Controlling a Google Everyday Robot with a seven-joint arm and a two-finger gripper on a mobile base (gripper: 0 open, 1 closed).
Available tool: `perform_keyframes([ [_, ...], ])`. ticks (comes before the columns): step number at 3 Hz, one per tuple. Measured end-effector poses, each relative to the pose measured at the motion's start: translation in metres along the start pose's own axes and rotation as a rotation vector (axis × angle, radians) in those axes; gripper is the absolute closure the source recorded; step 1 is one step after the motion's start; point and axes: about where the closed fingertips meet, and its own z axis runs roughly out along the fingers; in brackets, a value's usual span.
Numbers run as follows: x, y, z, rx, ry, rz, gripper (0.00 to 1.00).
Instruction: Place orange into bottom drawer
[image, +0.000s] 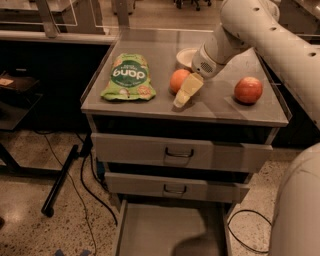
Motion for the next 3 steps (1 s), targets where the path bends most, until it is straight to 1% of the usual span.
perform_keyframes([
  [1, 0.0000, 0.0000, 0.0000, 0.000, 0.000, 0.000, 0.19],
  [2, 0.0000, 0.0000, 0.0000, 0.000, 0.000, 0.000, 0.42],
  [3, 0.0000, 0.0000, 0.0001, 0.000, 0.000, 0.000, 0.73],
])
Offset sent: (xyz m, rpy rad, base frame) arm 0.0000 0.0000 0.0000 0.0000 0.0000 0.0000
